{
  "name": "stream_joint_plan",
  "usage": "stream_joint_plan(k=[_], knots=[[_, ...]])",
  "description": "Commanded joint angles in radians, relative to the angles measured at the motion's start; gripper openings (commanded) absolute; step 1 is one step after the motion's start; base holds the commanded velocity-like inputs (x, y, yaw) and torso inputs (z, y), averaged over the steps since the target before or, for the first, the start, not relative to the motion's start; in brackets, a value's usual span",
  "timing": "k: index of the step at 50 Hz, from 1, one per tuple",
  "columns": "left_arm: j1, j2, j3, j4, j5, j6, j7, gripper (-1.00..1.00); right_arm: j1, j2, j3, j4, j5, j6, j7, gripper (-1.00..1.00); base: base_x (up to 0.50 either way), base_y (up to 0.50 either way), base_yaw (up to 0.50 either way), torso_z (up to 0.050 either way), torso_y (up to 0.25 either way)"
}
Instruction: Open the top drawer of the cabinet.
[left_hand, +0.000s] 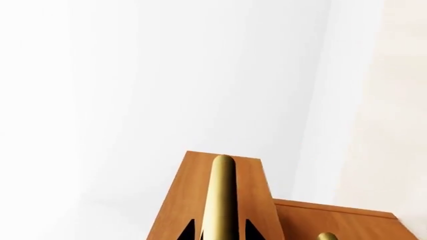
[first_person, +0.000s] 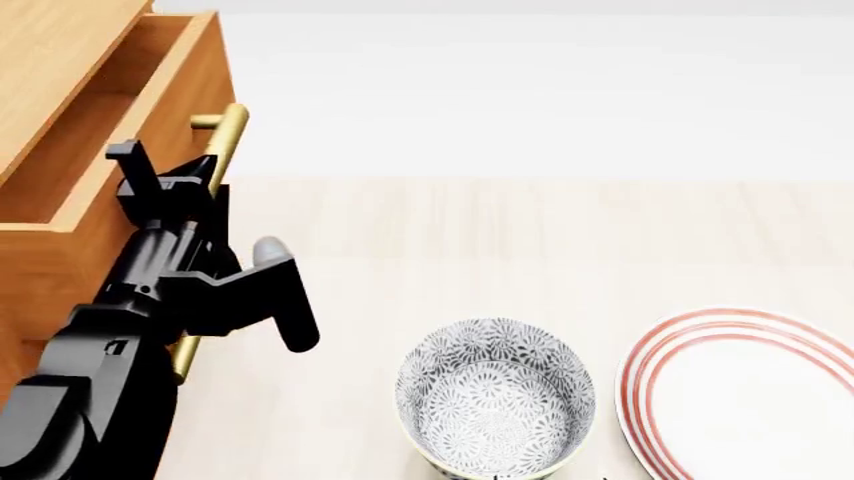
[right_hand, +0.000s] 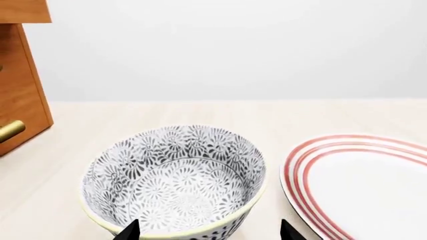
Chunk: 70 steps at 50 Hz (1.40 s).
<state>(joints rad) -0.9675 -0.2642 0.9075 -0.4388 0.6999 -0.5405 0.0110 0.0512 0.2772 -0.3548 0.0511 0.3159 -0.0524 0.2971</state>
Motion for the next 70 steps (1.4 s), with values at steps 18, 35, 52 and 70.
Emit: stream_joint_plan(k=[18,35,52,70], knots=[[-0.022,0.098,0.052,0.098,0.012,0.013,0.046,-1.0,0.007,-0.013,0.021,-0.002,0.0,0.006,-0.016,1.0,-0.01,0.0,0.0,0.0,0.003],[-0.015,0.101,0.033,0.13,0.001,-0.01,0.041,1.0,0.005,-0.008,0.013,-0.006,0.007,0.015,-0.011,1.0,0.0,0.0,0.0,0.0,0.002],[0.08,0.16,-0.062,0.435,-0.119,-0.06,0.105,1.0,0.005,-0.005,0.005,0.001,0.009,0.005,-0.012,1.0,0.0,0.0,0.0,0.0,0.0],[0.052,0.258,-0.271,0.701,-0.247,-0.31,0.077,1.0,0.005,-0.001,-0.003,0.0,0.011,0.007,-0.008,1.0,0.0,0.0,0.0,0.0,0.0]])
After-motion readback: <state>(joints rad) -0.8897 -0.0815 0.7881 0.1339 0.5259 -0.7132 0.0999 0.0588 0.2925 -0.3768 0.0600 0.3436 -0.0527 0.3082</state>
